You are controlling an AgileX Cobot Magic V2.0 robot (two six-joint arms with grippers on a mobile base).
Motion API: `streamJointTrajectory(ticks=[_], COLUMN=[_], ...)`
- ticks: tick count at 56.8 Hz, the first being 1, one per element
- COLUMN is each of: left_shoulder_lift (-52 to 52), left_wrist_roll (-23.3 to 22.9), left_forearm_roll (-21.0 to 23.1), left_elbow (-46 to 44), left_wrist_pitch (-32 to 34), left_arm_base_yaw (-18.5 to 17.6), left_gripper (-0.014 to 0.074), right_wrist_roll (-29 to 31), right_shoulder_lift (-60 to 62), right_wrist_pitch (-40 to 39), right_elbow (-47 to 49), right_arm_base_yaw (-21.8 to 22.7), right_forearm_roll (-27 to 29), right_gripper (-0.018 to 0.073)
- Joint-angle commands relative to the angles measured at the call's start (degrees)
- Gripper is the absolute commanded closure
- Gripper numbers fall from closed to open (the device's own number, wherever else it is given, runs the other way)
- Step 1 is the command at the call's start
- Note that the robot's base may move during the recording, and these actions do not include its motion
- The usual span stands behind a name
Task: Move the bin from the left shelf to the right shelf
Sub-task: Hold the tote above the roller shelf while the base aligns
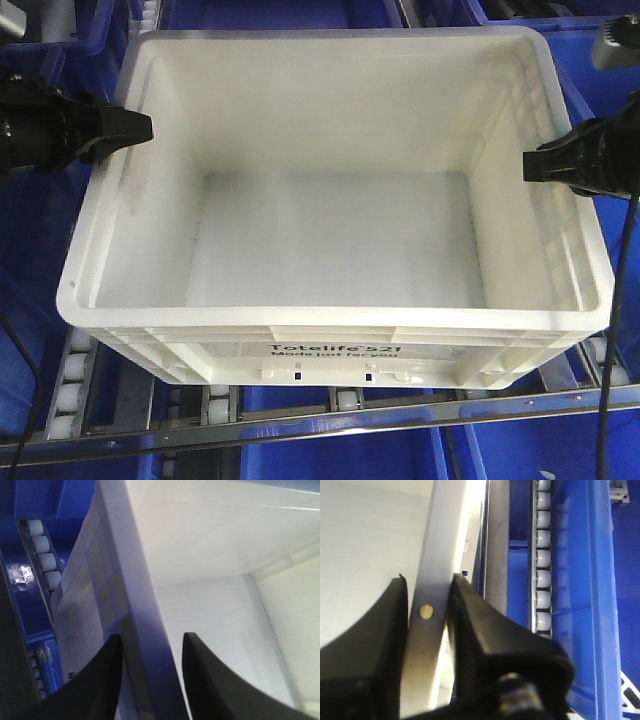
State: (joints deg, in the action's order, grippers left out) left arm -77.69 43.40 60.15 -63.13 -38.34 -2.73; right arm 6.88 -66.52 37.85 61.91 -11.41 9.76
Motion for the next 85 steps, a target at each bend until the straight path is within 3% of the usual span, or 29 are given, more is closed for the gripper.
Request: streamJointTrajectory(ticks=[1, 85], left_shoulder_lift=[2.8, 2.8], left_wrist_roll=[1.0, 1.0], left_forearm_roll=[10.6, 10.6], left_elbow=[-2.7, -2.7], left_wrist_pitch=[-11.5, -11.5], left_arm_base_yaw=[-3.1, -3.1], left_gripper=[0.0600, 0.0600], right_wrist_roll=[1.6, 1.6], right_shoulder_lift=[1.5, 1.5], right_wrist_pitch=[-8.4, -8.4], right_elbow=[2.8, 2.8], right_arm_base_yaw=[-1.8, -1.8], right_forearm_roll=[10.3, 10.3], right_gripper=[0.0564, 0.0564])
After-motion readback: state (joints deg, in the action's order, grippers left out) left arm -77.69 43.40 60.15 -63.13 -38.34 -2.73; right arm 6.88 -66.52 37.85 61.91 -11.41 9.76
